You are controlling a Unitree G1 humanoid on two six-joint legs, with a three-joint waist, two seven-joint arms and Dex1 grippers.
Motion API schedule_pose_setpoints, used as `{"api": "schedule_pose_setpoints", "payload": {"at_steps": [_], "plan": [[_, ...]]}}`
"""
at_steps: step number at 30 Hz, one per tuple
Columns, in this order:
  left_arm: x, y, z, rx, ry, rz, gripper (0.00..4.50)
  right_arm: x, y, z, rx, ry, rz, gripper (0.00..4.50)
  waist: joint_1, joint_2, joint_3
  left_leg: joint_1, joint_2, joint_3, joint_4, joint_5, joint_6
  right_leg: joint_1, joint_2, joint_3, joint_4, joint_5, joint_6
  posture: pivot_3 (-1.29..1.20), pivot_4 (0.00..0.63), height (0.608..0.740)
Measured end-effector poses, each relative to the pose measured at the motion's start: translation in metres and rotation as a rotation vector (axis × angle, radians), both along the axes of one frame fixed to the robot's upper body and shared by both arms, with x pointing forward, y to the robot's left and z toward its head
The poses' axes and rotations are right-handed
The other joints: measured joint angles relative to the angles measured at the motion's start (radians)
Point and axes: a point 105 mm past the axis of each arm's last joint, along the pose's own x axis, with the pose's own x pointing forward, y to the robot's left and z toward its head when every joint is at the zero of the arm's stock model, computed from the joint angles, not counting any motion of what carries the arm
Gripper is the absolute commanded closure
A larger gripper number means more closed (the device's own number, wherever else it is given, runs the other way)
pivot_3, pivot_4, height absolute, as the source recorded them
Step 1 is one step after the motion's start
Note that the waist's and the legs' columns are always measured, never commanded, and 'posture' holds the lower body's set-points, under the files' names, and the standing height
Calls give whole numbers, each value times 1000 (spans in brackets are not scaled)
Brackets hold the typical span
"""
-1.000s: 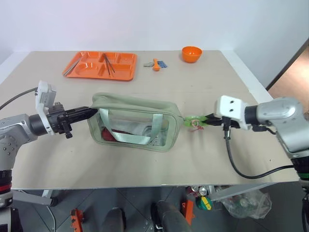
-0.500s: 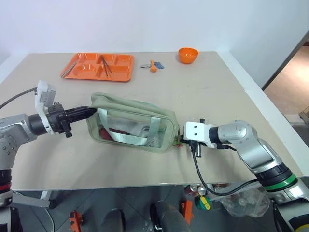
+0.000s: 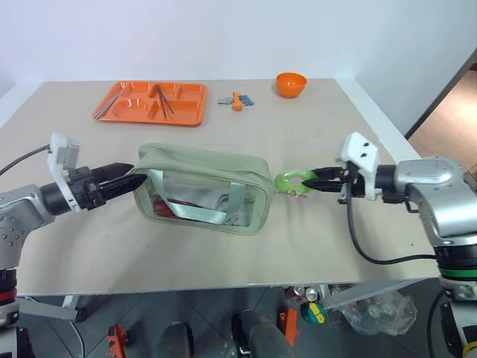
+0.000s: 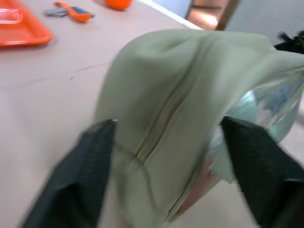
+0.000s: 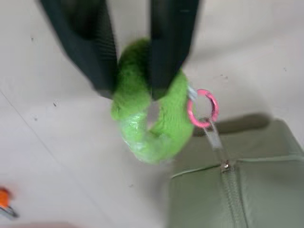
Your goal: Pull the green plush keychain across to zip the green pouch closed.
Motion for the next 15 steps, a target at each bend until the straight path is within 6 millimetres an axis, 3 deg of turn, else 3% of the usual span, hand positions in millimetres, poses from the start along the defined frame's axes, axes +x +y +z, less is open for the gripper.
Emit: {"api": "schedule_pose_setpoints", "payload": {"at_steps": [7,12,15], "plan": [[-15,19,-6,-3,15,97,0,-19,-9,20,164,56,-29,78,-7,0,0,1,0,1,0,0,0,0,0,1,0,0,0,0,150,740],[-28,42,-12,-5,33,211,0,-45,-8,49,328,63,22,78,-7,0,0,1,0,-1,-1,0,0,0,0,1,0,-1,-1,0,150,740],[-31,48,-11,-43,17,246,0,-62,-1,54,385,73,70,78,-6,0,0,1,0,-1,0,0,0,1,0,1,0,-1,-1,0,150,740]]}}
